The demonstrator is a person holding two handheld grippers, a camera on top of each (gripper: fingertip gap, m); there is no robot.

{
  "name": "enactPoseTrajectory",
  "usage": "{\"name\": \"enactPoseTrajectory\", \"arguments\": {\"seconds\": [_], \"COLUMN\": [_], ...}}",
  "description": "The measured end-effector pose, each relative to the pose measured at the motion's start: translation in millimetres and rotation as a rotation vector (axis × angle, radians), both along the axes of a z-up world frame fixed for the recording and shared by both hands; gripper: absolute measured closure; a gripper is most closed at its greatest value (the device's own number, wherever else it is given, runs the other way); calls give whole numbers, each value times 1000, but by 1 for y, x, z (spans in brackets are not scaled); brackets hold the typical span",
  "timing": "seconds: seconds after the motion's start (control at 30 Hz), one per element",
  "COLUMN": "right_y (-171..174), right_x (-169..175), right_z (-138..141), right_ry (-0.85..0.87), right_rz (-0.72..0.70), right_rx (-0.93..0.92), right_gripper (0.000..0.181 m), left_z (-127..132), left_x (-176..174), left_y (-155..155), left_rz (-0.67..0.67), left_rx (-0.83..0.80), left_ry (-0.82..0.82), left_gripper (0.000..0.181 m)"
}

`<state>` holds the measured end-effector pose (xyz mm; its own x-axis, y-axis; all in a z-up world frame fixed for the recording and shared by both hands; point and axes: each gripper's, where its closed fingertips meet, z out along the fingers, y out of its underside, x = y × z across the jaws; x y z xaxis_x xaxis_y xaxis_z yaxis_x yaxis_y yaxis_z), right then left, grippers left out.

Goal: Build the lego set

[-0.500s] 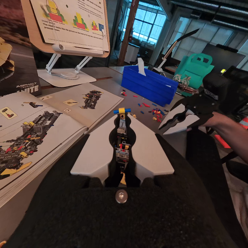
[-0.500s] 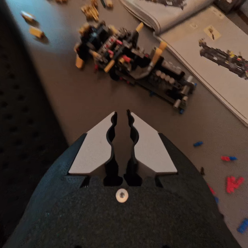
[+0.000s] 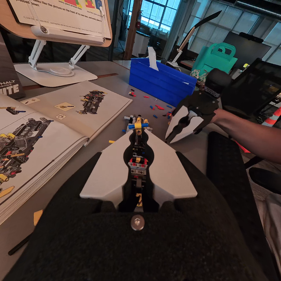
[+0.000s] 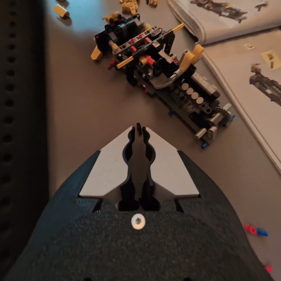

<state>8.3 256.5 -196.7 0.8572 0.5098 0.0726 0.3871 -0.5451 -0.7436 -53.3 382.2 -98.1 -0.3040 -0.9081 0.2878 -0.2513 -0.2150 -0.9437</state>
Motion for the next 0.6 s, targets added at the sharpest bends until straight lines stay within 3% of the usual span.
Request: {"name": "enactPoseTrajectory", "arguments": {"seconds": [0.23, 0.4, 0.47, 0.6], "right_y": [5, -6, -30, -113], "right_x": [3, 9, 19, 49], "right_z": [-10, -2, 11, 23], "right_ry": [-3, -47, -140, -253], "right_rz": [13, -23, -71, -227], "right_rx": [-51, -157, -307, -770], "right_gripper": [176, 177, 177, 177], "left_z": [2, 3, 4, 10], "left_x": [0, -2, -2, -3], "left_y": [-4, -8, -8, -10], "left_rz": [-19, -30, -30, -40], "left_rx": [3, 14, 19, 15], "left_ry": [-4, -9, -11, -25], "left_gripper": [173, 173, 173, 173]}}
